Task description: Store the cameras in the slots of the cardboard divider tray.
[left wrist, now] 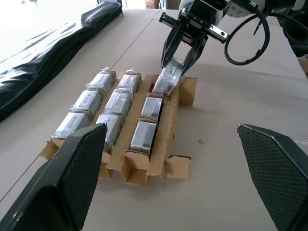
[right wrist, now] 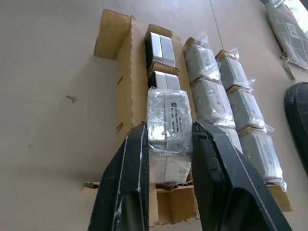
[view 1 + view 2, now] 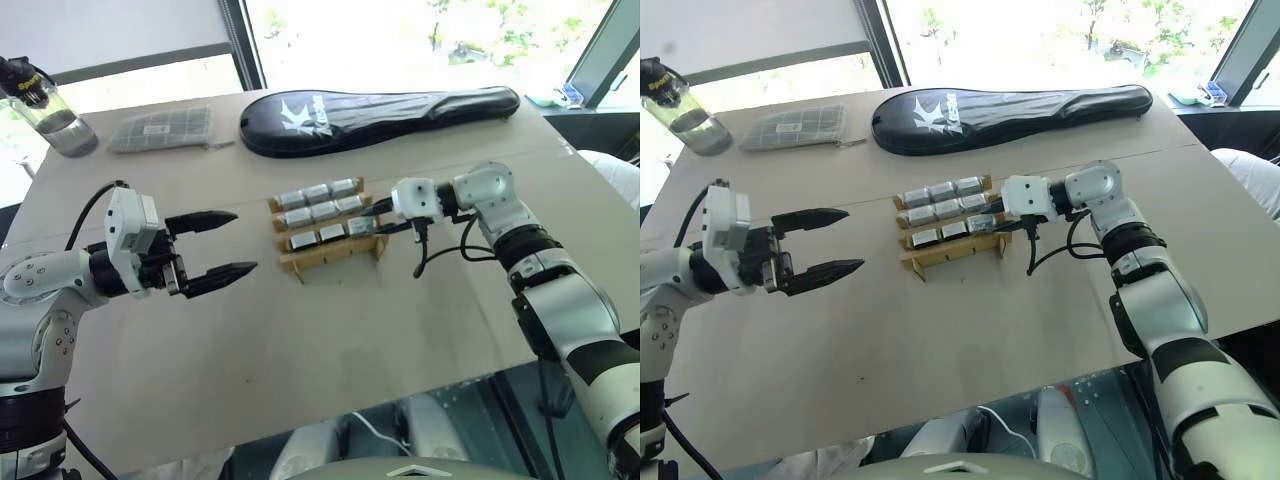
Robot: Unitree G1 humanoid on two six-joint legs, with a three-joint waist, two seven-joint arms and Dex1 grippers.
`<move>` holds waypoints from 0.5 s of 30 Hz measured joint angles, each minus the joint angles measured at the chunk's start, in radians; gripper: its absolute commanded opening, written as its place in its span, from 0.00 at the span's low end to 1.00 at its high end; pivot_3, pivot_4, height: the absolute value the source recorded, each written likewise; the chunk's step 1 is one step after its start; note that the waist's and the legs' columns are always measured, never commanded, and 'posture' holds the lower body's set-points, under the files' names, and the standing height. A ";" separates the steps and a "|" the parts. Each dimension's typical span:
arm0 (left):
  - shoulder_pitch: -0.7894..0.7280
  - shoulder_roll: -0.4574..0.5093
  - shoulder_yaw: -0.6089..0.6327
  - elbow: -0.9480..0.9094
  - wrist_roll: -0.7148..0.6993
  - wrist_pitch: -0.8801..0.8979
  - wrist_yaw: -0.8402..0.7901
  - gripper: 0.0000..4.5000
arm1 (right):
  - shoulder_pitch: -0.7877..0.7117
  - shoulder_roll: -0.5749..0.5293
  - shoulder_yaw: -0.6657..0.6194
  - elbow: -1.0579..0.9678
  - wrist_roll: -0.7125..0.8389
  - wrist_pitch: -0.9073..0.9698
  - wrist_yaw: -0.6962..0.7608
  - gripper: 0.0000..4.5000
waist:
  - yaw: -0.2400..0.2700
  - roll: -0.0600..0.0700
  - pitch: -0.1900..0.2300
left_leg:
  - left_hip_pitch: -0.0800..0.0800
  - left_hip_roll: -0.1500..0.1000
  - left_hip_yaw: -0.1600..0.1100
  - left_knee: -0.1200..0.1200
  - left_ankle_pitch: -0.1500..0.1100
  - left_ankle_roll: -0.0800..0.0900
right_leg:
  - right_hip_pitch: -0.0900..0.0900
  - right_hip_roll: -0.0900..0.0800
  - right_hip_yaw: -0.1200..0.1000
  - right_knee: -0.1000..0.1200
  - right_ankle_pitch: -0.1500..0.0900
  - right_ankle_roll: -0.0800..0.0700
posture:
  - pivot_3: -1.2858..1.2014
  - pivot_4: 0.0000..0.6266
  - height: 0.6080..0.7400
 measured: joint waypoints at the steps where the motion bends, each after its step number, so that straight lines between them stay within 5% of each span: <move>1: 0.001 0.001 0.002 -0.002 -0.003 0.001 0.000 1.00 | -0.005 0.007 0.000 0.020 -0.009 -0.013 -0.011 0.15 | 0.000 0.000 0.000 | 0.000 0.000 0.000 0.000 0.000 0.000 | 0.000 0.000 0.000 0.000 0.000 0.000 | 0.52 0.24 1.00; 15: 0.007 0.007 0.010 -0.015 -0.021 0.017 0.021 1.00 | -0.028 0.057 -0.115 0.133 0.039 0.037 0.134 0.15 | -0.018 0.000 0.000 | 0.000 0.000 0.000 0.000 0.000 0.000 | 0.000 0.000 0.000 0.000 0.000 0.000 | 0.52 0.24 1.00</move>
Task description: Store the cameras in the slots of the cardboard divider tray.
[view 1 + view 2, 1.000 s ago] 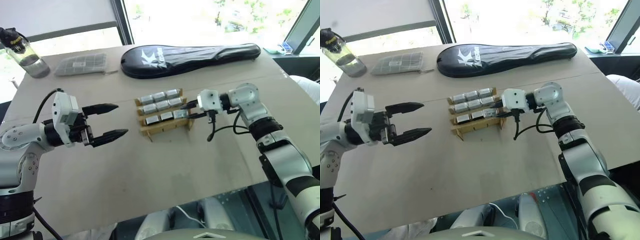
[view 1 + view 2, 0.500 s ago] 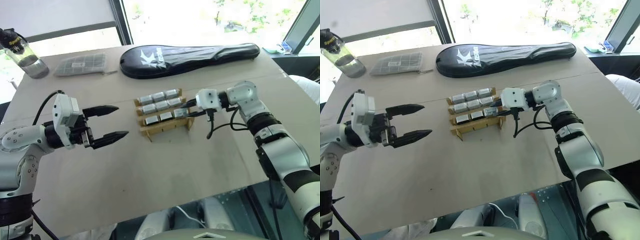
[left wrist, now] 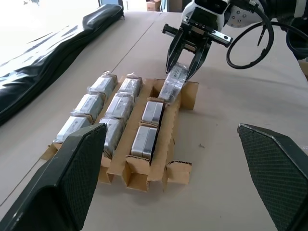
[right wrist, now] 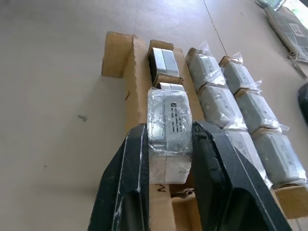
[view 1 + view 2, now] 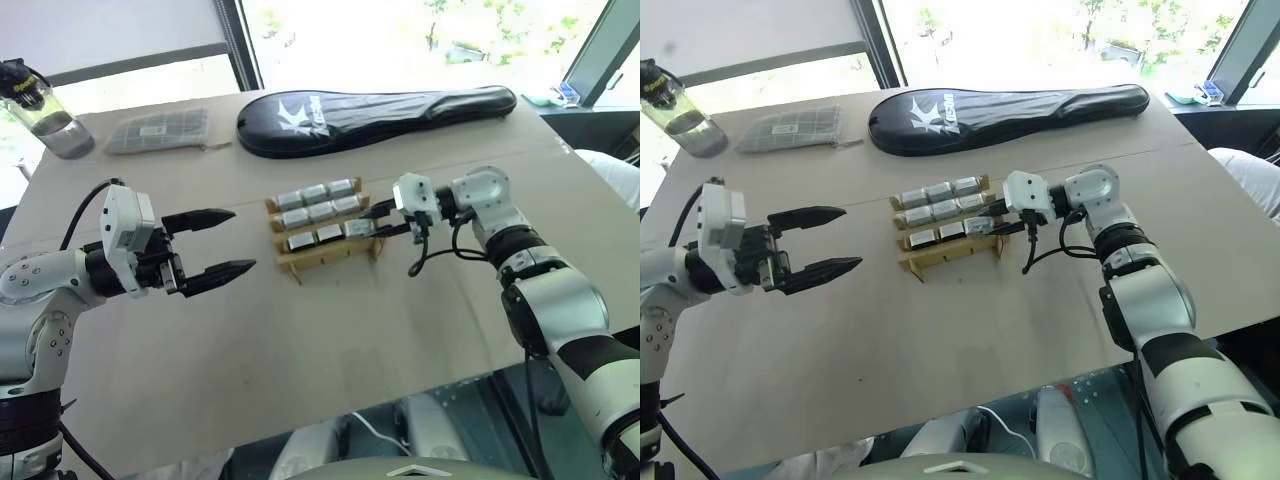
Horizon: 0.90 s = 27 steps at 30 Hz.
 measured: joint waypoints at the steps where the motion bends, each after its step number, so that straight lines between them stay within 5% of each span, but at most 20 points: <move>1: 0.001 0.000 0.000 0.000 0.000 0.000 0.000 1.00 | 0.000 0.002 -0.002 0.001 -0.003 -0.001 0.000 0.15 | -0.003 0.000 0.000 | 0.000 0.000 0.000 0.000 0.000 0.000 | 0.000 0.000 0.000 0.000 0.000 0.000 | 0.52 0.24 1.00; 18: 0.072 -0.001 0.047 -0.066 -0.020 0.001 0.046 1.00 | -0.035 0.017 0.019 0.046 -0.150 -0.132 -0.127 0.15 | -0.007 0.000 0.000 | 0.001 0.000 0.000 0.000 0.000 -0.001 | 0.000 0.000 0.000 0.001 0.000 0.000 | 0.52 0.24 1.00; 23: 0.085 -0.001 0.057 -0.078 -0.034 0.003 0.051 1.00 | -0.031 0.027 0.037 0.071 -0.188 -0.130 -0.133 0.68 | -0.007 0.001 0.000 | 0.001 0.000 0.000 0.000 0.000 -0.001 | 0.000 0.000 0.001 0.001 0.000 0.000 | 0.52 0.24 1.00; 24: 0.086 -0.001 0.057 -0.078 -0.035 0.003 0.054 1.00 | -0.028 0.030 0.039 0.076 -0.195 -0.130 -0.136 0.71 | -0.007 0.001 0.000 | 0.001 0.000 0.000 0.000 0.000 -0.001 | 0.000 0.000 0.001 0.001 0.000 0.000 | 0.52 0.24 1.00; 25: 0.087 -0.001 0.057 -0.078 -0.036 0.004 0.057 1.00 | -0.028 0.029 0.040 0.078 -0.202 -0.130 -0.141 0.87 | -0.007 0.001 0.000 | 0.001 0.000 0.000 0.000 0.000 -0.001 | 0.000 0.000 0.001 0.001 0.000 0.000 | 0.52 0.24 1.00; 27: 0.087 -0.001 0.057 -0.078 -0.037 0.004 0.062 1.00 | -0.028 0.030 0.039 0.078 -0.204 -0.130 -0.152 0.99 | -0.007 0.001 0.000 | 0.001 0.000 0.000 0.000 0.000 -0.001 | 0.000 0.000 0.001 0.001 0.000 0.000 | 0.52 0.24 1.00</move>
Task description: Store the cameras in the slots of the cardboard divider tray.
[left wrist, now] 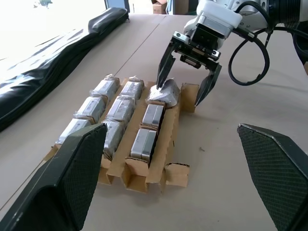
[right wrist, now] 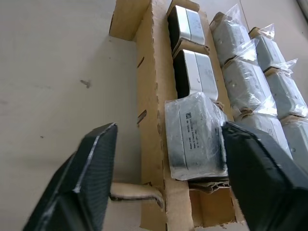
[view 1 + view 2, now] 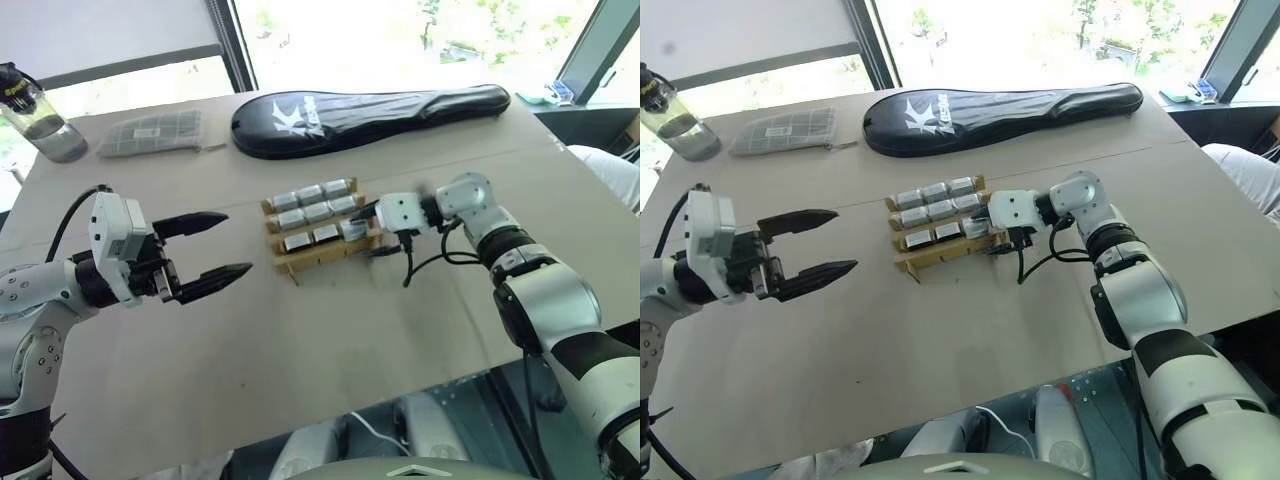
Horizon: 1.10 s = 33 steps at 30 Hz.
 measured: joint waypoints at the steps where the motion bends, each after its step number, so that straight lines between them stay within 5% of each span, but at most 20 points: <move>1: 0.000 0.000 0.000 0.000 0.000 0.000 0.001 1.00 | 0.000 0.000 -0.001 0.000 0.000 0.000 -0.006 0.99 | 0.000 0.000 0.000 | 0.000 0.000 0.000 0.000 0.000 0.000 | 0.000 0.000 0.000 0.000 0.000 0.000 | 0.52 0.24 1.00; 11: -0.019 0.001 -0.001 0.000 -0.007 0.000 0.003 1.00 | -0.001 -0.005 -0.028 -0.003 0.007 0.020 -0.022 0.99 | 0.000 0.000 0.000 | 0.000 0.000 0.000 0.000 0.000 0.000 | 0.000 0.000 0.000 0.000 0.000 0.000 | 0.52 0.24 1.00; 16: -0.028 0.001 -0.003 0.001 -0.007 0.001 0.001 1.00 | -0.005 -0.058 -0.011 -0.050 -0.043 0.040 -0.143 0.99 | 0.001 0.000 0.000 | 0.000 0.000 0.000 0.000 0.000 0.000 | 0.000 0.000 0.000 0.000 0.000 0.000 | 0.52 0.24 1.00; 33: -0.102 -0.001 -0.081 0.045 0.005 -0.011 -0.022 1.00 | 0.057 -0.141 0.185 -0.618 -0.225 0.417 -0.220 0.99 | 0.004 0.000 0.000 | 0.000 0.000 0.000 -0.001 0.000 0.000 | -0.001 0.000 0.001 0.000 0.000 0.000 | 0.52 0.24 1.00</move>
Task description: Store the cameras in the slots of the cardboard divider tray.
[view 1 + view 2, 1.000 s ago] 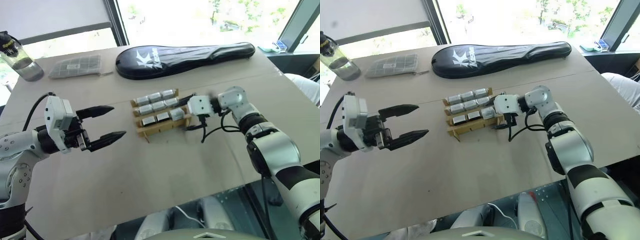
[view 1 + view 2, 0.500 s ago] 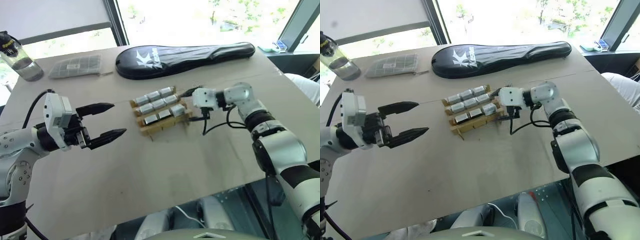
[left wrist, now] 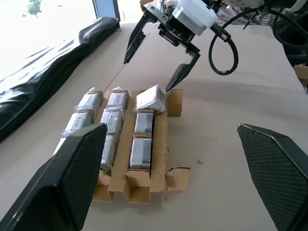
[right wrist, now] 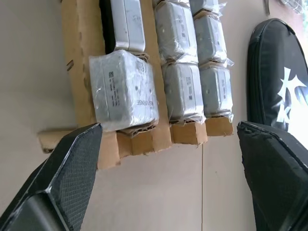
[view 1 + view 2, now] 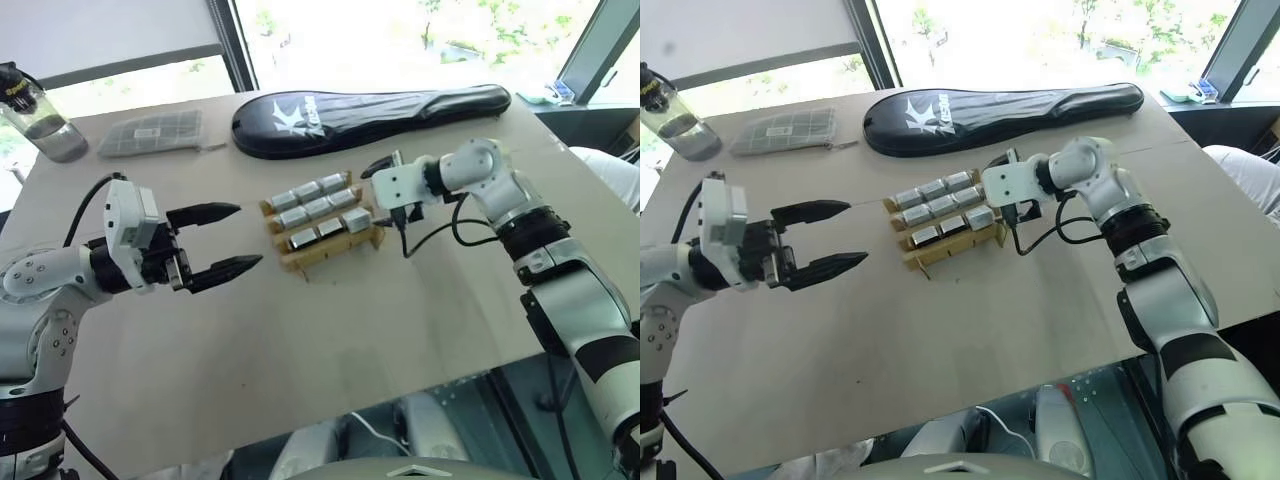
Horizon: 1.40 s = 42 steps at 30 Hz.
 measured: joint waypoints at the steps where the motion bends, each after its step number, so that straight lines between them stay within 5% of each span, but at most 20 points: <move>1: 0.000 0.000 0.000 0.001 0.000 -0.001 0.000 1.00 | 0.002 0.001 0.004 -0.007 -0.004 0.003 -0.002 0.99 | 0.000 0.000 0.000 | 0.000 0.000 0.000 0.000 0.000 0.000 | 0.000 0.000 0.000 0.000 0.000 0.000 | 0.52 0.24 1.00; 16: 0.002 -0.021 -0.001 0.006 0.004 -0.021 0.001 1.00 | 0.034 0.004 0.074 -0.193 -0.039 0.126 0.018 0.99 | 0.000 0.000 0.000 | 0.000 0.000 0.000 -0.001 0.000 0.000 | -0.001 0.000 0.000 -0.001 0.000 0.000 | 0.52 0.24 1.00; 35: -0.001 -0.029 -0.001 0.008 0.019 -0.033 0.001 1.00 | 0.012 0.018 0.102 -0.125 -0.060 0.118 -0.057 0.99 | 0.000 0.000 0.000 | 0.000 0.000 0.000 -0.001 0.000 0.000 | -0.001 0.000 0.000 0.000 0.000 0.000 | 0.52 0.24 1.00; 42: -0.003 -0.030 -0.001 0.016 0.019 -0.033 0.001 1.00 | 0.012 0.012 0.105 -0.122 -0.056 0.097 -0.045 0.34 | -0.001 0.000 0.000 | 0.000 0.000 0.000 -0.001 0.000 0.000 | -0.001 0.000 0.000 0.000 0.000 0.000 | 0.52 0.24 1.00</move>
